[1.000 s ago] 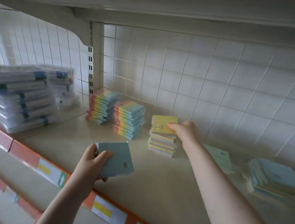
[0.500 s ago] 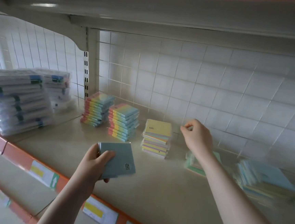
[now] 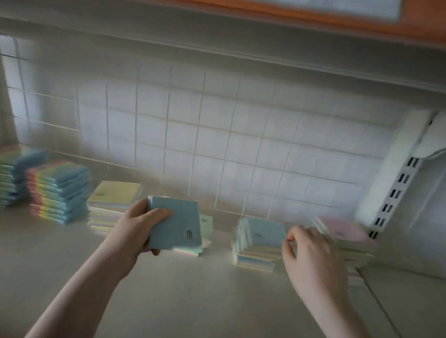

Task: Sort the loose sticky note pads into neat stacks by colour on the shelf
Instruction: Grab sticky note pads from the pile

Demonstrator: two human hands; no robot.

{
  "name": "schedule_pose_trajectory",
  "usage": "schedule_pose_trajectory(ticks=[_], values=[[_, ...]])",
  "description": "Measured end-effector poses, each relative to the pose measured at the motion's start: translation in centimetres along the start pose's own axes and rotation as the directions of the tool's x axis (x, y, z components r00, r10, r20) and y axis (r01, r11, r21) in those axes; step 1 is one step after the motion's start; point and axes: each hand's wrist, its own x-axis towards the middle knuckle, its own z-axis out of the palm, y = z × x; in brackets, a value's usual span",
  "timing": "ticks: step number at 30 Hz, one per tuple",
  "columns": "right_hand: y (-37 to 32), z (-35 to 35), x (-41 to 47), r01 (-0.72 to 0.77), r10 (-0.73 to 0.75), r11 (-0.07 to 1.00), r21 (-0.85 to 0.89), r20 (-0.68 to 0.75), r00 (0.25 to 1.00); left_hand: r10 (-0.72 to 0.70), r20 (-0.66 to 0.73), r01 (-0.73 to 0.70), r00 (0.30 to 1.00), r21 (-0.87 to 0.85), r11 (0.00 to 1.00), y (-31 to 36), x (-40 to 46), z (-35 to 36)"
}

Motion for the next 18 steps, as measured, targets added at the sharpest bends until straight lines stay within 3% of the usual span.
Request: schedule_pose_trajectory(ticks=[8, 12, 18], values=[[7.5, -1.2, -4.2, -0.075, 0.072, 0.997, -0.031, -0.107, 0.992, -0.028, 0.129, 0.014, 0.991, 0.106, 0.994, -0.3, 1.1, 11.0], [9.9, -1.5, -5.5, -0.116, 0.116, 0.993, 0.008, -0.054, 0.992, -0.047, 0.133, 0.018, 0.99, 0.21, 0.977, -0.9, 2.3, 14.9], [12.1, -0.9, -7.0, -0.174, 0.177, 0.981, 0.083, -0.023, 0.984, 0.075, -0.032, -0.048, 0.997, 0.512, 0.857, -3.2, 4.0, 16.6]])
